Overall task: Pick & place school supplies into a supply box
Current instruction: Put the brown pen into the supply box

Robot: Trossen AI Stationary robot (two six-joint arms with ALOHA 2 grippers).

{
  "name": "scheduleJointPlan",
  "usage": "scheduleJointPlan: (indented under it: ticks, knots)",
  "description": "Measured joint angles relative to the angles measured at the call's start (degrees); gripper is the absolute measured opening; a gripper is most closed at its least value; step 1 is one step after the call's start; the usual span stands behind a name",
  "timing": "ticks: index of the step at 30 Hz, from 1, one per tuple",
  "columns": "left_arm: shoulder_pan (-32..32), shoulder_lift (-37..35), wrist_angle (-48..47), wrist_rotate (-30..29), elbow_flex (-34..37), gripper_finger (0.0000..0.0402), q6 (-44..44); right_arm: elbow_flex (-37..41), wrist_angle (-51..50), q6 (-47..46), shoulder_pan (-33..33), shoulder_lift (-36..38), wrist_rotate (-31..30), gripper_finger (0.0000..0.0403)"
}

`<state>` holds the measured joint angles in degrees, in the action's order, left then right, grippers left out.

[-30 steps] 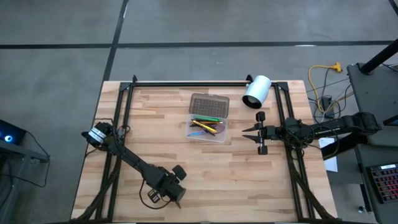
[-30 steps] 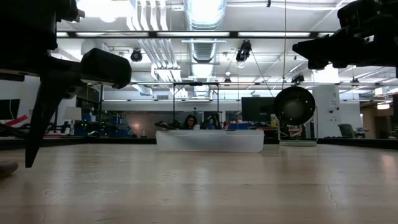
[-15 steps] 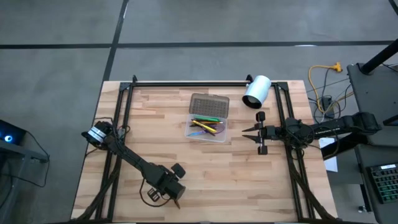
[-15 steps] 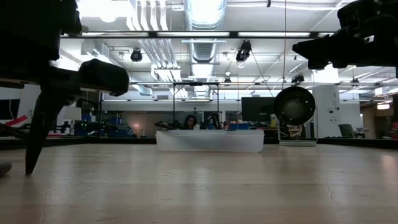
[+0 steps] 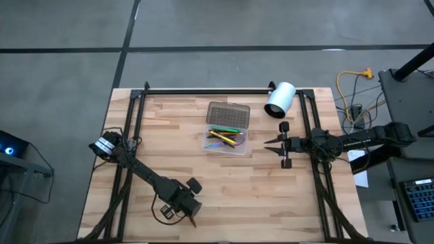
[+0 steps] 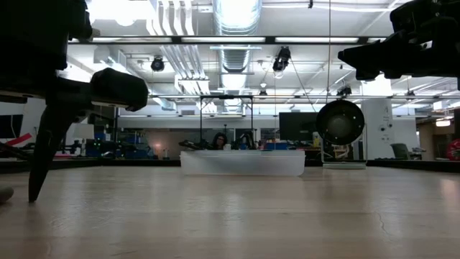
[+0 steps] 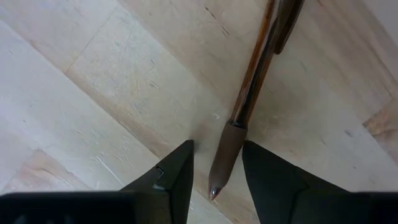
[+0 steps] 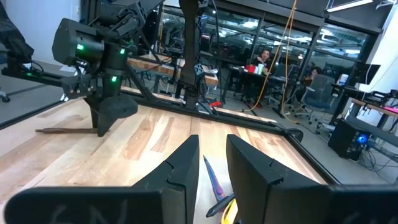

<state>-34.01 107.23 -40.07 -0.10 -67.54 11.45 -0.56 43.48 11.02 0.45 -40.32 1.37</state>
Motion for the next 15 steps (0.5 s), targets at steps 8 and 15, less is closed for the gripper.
scheduleJointPlan:
  ticks: [8, 15]
  knots:
    - [0.0, 0.1, 0.2, 0.0, 0.1, 0.0109, 0.0, 0.0, 0.0, 0.0, 0.0, 0.0, 0.0, 0.0073]
    - [-0.1, 0.1, 0.2, 0.4, 0.1, 0.0057, 0.0, 0.0, 0.0, 0.0, 0.0, 0.0, 0.0, 0.0073]
